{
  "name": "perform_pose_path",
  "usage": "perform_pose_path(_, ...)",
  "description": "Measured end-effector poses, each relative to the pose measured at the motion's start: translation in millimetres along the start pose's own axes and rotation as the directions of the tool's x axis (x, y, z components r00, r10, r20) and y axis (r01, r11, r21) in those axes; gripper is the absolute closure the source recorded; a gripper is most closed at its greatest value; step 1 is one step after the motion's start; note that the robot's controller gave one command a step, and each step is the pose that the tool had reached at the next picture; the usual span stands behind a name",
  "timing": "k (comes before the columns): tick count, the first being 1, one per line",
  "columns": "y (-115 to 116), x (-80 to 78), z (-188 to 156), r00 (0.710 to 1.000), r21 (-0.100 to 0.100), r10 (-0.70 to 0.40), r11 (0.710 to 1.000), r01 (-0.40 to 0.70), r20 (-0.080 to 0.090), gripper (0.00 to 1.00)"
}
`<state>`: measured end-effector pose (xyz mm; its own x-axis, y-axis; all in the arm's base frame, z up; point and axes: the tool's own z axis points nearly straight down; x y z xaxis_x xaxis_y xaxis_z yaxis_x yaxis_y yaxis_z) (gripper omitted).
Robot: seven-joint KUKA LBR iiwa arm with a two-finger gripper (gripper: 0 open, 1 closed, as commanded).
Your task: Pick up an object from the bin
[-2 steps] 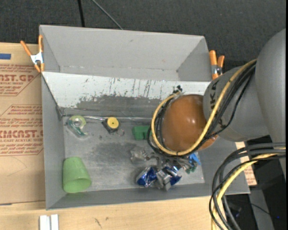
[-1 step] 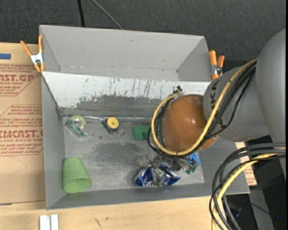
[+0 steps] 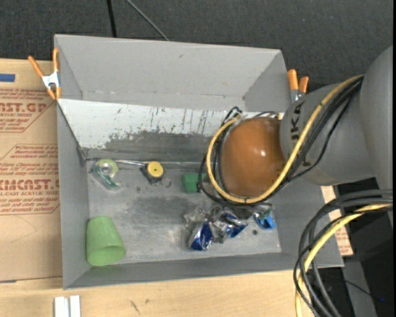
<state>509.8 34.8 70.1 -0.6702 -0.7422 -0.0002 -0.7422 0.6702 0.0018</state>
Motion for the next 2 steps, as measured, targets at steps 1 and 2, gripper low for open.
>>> perform_pose_path(1, -15.6, -6.3, -121.1, 1.0, 0.008, -0.022, 1.0, 0.022, 0.007, 1.0)
perform_pose_path(2, -16.7, 4.8, -128.4, 0.987, 0.003, -0.158, 0.987, 0.158, 0.002, 1.0)
